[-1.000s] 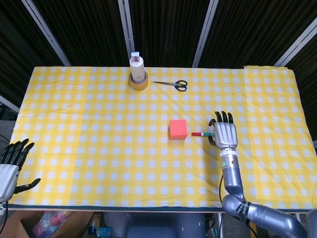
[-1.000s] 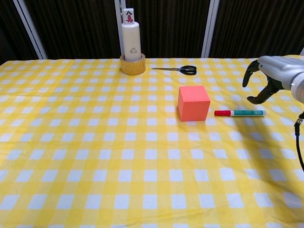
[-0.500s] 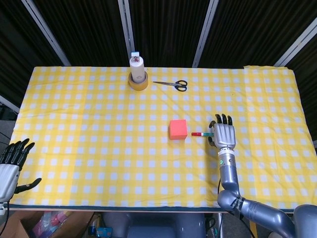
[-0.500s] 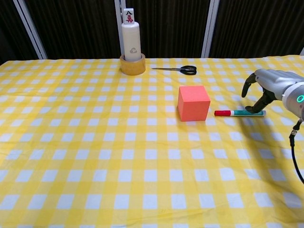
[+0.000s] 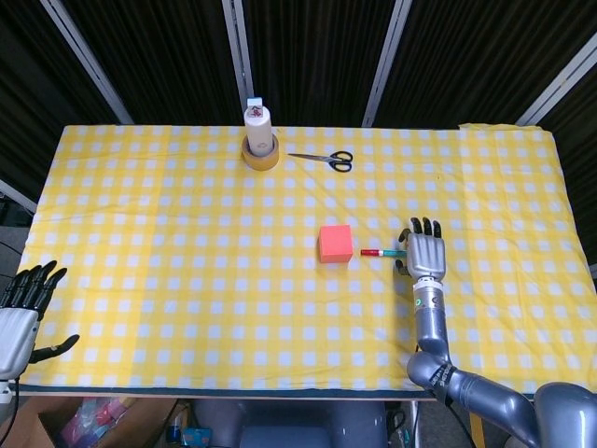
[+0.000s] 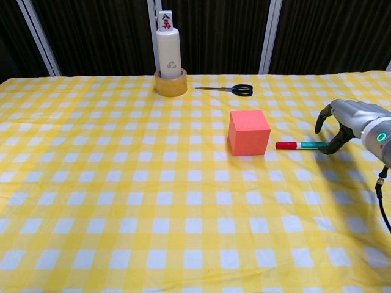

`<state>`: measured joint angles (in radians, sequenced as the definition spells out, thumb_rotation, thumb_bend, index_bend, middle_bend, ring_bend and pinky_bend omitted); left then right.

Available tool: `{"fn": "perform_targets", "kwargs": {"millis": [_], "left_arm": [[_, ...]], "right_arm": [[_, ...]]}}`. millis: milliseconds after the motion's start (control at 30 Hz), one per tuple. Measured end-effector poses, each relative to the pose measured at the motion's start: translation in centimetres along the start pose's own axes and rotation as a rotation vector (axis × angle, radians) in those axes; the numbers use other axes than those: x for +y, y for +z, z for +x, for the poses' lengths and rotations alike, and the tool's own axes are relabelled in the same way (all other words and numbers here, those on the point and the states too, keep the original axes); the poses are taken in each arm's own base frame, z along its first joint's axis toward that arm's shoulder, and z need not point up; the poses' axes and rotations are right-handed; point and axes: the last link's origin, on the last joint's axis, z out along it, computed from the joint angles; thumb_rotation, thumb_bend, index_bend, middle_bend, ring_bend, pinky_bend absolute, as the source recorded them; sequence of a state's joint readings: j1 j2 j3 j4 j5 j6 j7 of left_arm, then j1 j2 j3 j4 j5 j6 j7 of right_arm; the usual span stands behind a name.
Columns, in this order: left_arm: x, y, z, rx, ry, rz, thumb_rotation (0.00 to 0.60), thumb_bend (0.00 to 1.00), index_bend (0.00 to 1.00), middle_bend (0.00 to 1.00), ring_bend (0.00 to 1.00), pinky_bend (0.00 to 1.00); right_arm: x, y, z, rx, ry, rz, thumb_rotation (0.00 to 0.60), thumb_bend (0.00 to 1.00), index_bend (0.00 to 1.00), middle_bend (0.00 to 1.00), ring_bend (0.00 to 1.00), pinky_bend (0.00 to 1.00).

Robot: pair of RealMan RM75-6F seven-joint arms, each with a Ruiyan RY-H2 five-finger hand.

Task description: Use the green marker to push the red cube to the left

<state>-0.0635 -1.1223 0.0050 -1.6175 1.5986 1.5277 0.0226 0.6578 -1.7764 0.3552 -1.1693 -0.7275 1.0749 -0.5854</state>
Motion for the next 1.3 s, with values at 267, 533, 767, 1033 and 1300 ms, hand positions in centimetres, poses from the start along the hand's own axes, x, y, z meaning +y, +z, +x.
{"fn": "perform_targets", "kwargs": {"millis": [267, 533, 767, 1033, 1300], "left_arm": [[-0.1, 0.1, -0.1, -0.007, -0.005, 0.006, 0.6, 0.0, 0.0, 0.0, 0.0, 0.0], [-0.1, 0.1, 0.0, -0.01, -0.012, 0.009, 0.6, 0.0, 0.0, 0.0, 0.0, 0.0], [-0.1, 0.1, 0.0, -0.011, -0.018, 0.011, 0.6, 0.0, 0.0, 0.0, 0.0, 0.0], [-0.2, 0.1, 0.1, -0.01, -0.026, 0.014, 0.6, 0.0, 0.0, 0.0, 0.0, 0.0], [-0.2, 0.0, 0.1, -0.013, -0.032, 0.012, 0.6, 0.0, 0.0, 0.0, 0.0, 0.0]], "right_arm": [[-0.2, 0.5, -0.2, 0.009, 0.02, 0.002, 0.6, 0.36, 0.42, 0.15, 0.0, 0.0], [-0.1, 0.9, -0.8, -0.011, 0.011, -0.005, 0.6, 0.36, 0.45, 0.17, 0.0, 0.0], [-0.2, 1.1, -1.1, -0.013, 0.008, -0.004, 0.6, 0.36, 0.56, 0.21, 0.0, 0.01], [-0.1, 1.2, -1.5, -0.013, -0.006, -0.004, 0.6, 0.42, 0.6, 0.22, 0.0, 0.01], [-0.1, 0.9, -1.0, 0.011, -0.012, 0.021, 0.6, 0.43, 0.6, 0.23, 0.0, 0.01]]}}
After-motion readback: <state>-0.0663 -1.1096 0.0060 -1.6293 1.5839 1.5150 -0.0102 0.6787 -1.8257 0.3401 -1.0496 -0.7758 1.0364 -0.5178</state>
